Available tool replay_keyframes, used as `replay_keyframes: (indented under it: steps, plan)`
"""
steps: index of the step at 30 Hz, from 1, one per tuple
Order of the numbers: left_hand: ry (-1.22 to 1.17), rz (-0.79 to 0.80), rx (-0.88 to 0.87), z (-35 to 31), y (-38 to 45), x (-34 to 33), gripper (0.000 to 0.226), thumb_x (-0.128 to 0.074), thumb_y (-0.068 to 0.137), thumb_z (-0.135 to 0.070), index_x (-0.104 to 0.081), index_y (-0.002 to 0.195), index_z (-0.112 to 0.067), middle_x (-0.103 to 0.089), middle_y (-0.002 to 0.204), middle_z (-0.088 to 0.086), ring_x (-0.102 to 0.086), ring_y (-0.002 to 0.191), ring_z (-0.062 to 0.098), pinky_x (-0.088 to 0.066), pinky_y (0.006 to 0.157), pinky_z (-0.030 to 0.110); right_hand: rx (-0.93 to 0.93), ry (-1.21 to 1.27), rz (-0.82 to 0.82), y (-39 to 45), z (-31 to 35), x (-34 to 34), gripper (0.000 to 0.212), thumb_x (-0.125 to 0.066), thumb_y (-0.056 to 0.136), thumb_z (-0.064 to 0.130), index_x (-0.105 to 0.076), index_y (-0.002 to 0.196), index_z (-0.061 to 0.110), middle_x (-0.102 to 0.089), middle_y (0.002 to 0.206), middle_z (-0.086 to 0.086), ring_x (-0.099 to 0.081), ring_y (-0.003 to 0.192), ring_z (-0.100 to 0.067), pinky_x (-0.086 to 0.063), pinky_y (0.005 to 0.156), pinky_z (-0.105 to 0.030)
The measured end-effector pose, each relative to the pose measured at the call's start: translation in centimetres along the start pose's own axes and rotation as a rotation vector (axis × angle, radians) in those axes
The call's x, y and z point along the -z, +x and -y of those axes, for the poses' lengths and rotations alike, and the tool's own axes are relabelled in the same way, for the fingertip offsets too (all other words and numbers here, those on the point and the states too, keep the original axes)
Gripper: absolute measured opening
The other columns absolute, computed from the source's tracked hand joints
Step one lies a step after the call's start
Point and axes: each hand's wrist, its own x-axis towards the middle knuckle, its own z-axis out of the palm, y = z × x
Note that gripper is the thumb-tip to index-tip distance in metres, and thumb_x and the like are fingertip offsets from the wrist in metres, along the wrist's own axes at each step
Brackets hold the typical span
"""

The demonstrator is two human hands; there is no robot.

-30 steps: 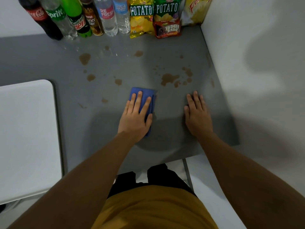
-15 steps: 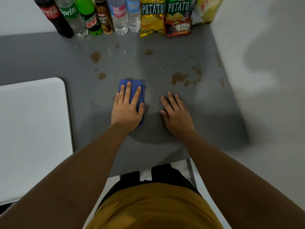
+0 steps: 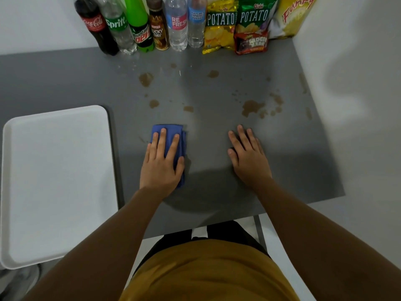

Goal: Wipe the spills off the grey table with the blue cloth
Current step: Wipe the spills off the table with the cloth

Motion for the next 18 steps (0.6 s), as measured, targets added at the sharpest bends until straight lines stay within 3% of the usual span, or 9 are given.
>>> replay_keyframes:
  steps: [5,11,18]
  plan:
    - [0.019,-0.029,0.023,1.0,3.3,0.8,0.066,-0.025,0.105,-0.051,-0.012,0.163,-0.025,-0.005,0.171,0.012,-0.003,0.157,0.034,-0.011,0.127,0.048,-0.006,0.006,-0.009,-0.2,0.1,0.1,0.055,-0.031,0.108,0.042,-0.02,0.161,0.029,-0.007,0.17,0.002,-0.002,0.157,-0.024,-0.007,0.125,-0.042]
    - [0.015,0.051,0.009,-2.6,9.2,1.2,0.068,-0.021,0.104,-0.052,-0.005,0.164,-0.025,0.002,0.171,0.012,0.003,0.157,0.032,-0.006,0.128,0.048,0.003,0.023,0.001,-0.1,0.2,0.2,0.055,-0.032,0.109,0.042,-0.02,0.161,0.029,-0.009,0.17,0.002,-0.002,0.157,-0.026,-0.012,0.126,-0.047]
    - [0.019,0.046,-0.113,-2.2,4.8,0.9,0.066,-0.024,0.106,-0.05,-0.007,0.164,-0.024,0.001,0.171,0.01,0.002,0.158,0.031,-0.007,0.128,0.045,-0.007,0.02,0.004,-0.1,0.4,0.2,0.056,-0.032,0.108,0.042,-0.02,0.161,0.028,-0.006,0.17,0.001,-0.002,0.156,-0.026,-0.01,0.125,-0.045]
